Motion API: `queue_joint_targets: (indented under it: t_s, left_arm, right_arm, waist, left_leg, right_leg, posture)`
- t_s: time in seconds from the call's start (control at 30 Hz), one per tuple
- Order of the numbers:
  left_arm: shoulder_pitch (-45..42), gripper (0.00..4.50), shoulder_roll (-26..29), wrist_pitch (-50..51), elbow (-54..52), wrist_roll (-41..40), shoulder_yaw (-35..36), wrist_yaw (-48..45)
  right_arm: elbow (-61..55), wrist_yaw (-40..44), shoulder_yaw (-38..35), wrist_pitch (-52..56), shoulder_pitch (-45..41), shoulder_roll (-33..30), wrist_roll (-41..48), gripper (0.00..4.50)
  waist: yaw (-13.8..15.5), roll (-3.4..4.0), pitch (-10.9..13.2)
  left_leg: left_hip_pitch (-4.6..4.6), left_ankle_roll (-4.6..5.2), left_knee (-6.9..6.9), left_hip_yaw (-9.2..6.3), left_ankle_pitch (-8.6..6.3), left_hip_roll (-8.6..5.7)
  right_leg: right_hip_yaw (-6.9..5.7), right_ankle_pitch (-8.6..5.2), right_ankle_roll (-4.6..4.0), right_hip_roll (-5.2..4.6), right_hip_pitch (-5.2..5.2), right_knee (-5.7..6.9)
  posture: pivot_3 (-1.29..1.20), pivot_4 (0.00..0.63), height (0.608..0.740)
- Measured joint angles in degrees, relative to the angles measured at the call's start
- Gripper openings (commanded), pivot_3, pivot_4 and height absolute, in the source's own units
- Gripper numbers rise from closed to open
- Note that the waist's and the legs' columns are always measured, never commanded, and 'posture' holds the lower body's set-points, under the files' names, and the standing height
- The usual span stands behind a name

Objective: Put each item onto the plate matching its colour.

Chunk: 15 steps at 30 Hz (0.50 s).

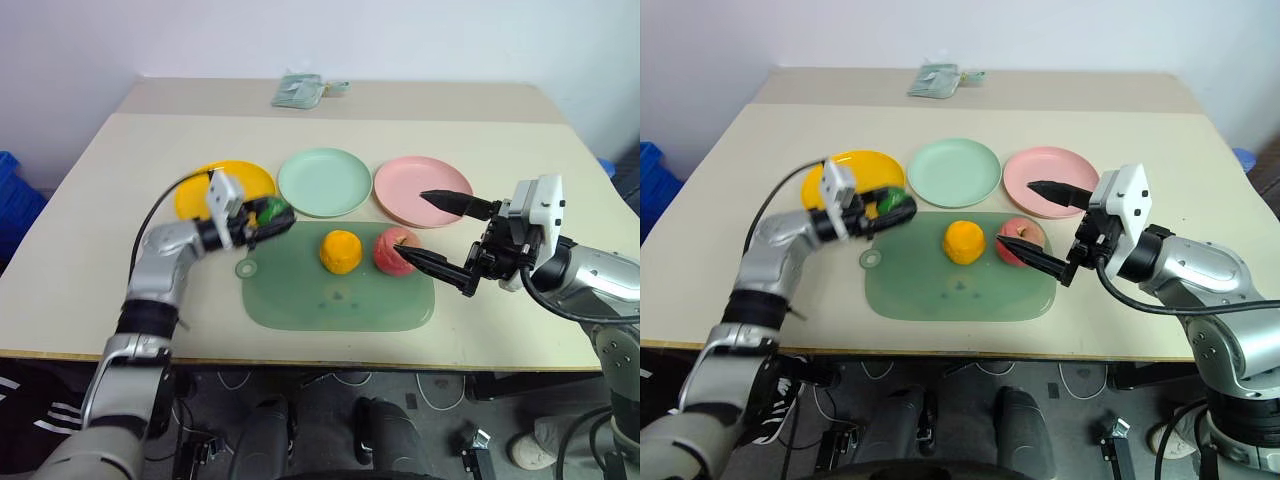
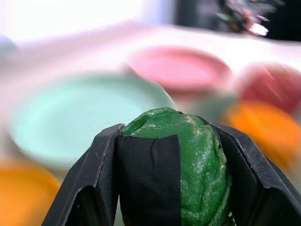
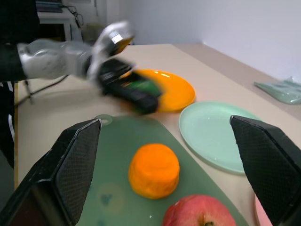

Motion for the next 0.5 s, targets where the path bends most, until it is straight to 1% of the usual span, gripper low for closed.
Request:
queue_joint_targets:
  t_s: [0.1,0.17,0.23,0.37,0.5]
  left_arm:
    - [-9.0,2.82,-5.3,-3.6,10.7,3.0,0.5,11.3]
    - [-13.7,2.82,-6.9,-6.8,19.2,5.5,0.6,18.5]
    - [-16.6,2.82,-8.4,-9.4,25.8,6.7,1.3,22.7]
    - [-19.7,2.82,-11.5,-12.6,35.3,8.9,1.8,27.3]
    - [-20.6,2.82,-14.1,-12.5,39.7,8.9,3.0,27.6]
  right_arm:
    - [0.4,0.0,0.8,-0.3,-1.2,0.1,-0.5,4.5]
    - [1.0,-0.6,1.0,-0.8,-1.5,0.1,-1.5,4.5]
    - [2.9,-2.7,1.2,-1.7,-2.9,0.6,-4.0,4.5]
    - [6.9,-6.2,1.4,-4.2,-5.4,1.2,-9.5,4.5]
    - [7.2,-6.7,1.5,-4.9,-4.9,1.5,-11.2,4.5]
  waist:
    - [0.3,-0.03,0.0]
    - [0.2,-0.04,0.0]
    - [0.0,-0.05,0.0]
    - [0.4,-0.07,0.0]
    - [0.4,-0.1,0.1]
  left_leg:
    - [0.0,0.01,-0.01,0.0,0.0,-0.02]
    - [0.0,0.02,-0.06,0.02,-0.01,-0.01]
    - [0.0,0.02,-0.08,0.05,-0.01,0.0]
    - [-0.03,0.01,-0.08,0.03,-0.01,-0.01]
    - [-0.09,0.01,-0.08,0.05,-0.01,-0.03]
  right_leg:
    - [-0.01,0.03,0.07,0.02,0.0,-0.02]
    - [-0.02,0.07,0.16,0.04,-0.03,-0.04]
    - [-0.02,0.09,0.18,0.05,-0.05,-0.03]
    - [-0.05,0.09,0.18,0.06,-0.06,-0.02]
    - [-0.05,0.1,0.21,0.04,-0.06,-0.11]
  posture:
    - [0.0,0.15,0.74]
    - [0.0,0.15,0.74]
    - [0.0,0.15,0.74]
    - [0.0,0.15,0.74]
    - [0.0,0.15,0.74]
